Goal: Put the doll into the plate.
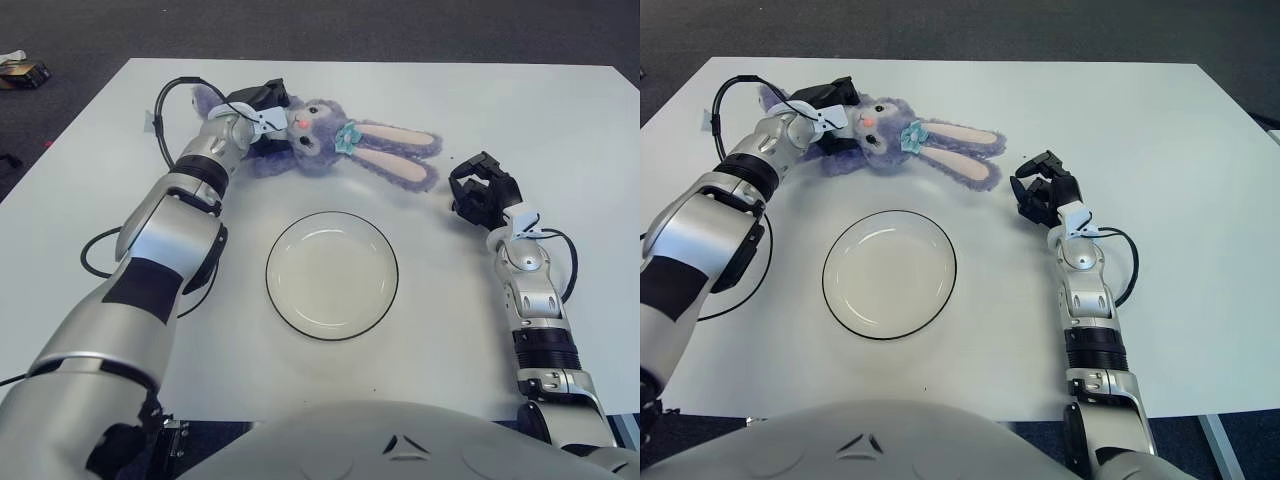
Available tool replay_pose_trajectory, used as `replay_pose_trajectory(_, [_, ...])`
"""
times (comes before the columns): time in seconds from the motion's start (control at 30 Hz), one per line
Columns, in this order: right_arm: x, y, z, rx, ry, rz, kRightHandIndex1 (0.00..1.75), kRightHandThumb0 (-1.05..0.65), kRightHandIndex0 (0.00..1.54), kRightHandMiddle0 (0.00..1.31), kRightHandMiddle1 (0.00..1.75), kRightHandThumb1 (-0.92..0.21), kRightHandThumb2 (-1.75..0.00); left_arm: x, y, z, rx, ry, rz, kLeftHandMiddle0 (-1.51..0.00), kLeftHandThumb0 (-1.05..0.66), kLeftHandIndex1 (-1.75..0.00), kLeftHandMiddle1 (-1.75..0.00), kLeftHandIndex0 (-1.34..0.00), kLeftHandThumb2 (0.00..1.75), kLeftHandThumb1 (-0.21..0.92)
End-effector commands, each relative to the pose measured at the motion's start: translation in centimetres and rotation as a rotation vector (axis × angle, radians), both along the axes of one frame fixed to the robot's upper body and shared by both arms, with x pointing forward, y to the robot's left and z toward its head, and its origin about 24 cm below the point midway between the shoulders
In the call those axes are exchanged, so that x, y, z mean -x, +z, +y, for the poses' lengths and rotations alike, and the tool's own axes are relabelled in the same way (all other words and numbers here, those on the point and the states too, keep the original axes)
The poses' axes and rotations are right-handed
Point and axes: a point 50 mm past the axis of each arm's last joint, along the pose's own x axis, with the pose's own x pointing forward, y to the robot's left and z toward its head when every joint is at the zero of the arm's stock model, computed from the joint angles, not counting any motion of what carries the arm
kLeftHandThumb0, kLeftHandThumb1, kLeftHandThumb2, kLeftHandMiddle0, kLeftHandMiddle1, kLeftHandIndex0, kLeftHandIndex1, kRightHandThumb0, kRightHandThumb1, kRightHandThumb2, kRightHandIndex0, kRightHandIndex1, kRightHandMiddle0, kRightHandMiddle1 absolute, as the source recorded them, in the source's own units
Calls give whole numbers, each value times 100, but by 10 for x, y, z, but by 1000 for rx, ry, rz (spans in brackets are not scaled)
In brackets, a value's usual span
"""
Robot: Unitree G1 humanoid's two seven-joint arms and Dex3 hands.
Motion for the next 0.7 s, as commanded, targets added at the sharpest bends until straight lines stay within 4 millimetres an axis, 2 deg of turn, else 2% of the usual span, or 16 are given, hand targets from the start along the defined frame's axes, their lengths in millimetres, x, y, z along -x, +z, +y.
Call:
replay_pose_trajectory(0.0, [10, -27, -6, 6, -21, 148, 167, -38, 81, 44, 159, -74, -64, 7, -22, -13, 38, -27, 95, -73, 0, -175, -156, -43, 132, 26])
replay_pose_trajectory(0.23, [9, -25, -6, 3, -23, 142, 167, -38, 81, 44, 159, -74, -64, 7, -22, -24, 53, -38, 97, -73, 0, -175, -156, -43, 133, 26])
replay_pose_trajectory(0.47, [9, -25, -6, 2, -23, 142, 167, -38, 81, 44, 159, -74, -64, 7, -22, -25, 55, -38, 98, -74, 0, -175, -156, -43, 133, 26])
replay_pose_trajectory(0.5, [6, -11, -6, 23, -58, 52, 167, -38, 81, 44, 159, -74, -64, 7, -21, -31, 66, -47, 98, -74, 0, -175, -156, -43, 133, 26])
replay_pose_trajectory(0.6, [2, 16, -3, 64, -119, -122, 167, -38, 79, 43, 161, -74, -65, 8, -20, -41, 82, -61, 98, -61, 30, -175, -169, -58, 126, 34])
replay_pose_trajectory(0.67, [2, 29, 2, 92, -134, -200, 169, -38, 78, 42, 162, -73, -67, 8, -20, -44, 83, -64, 98, -58, 37, -175, -172, -62, 124, 36])
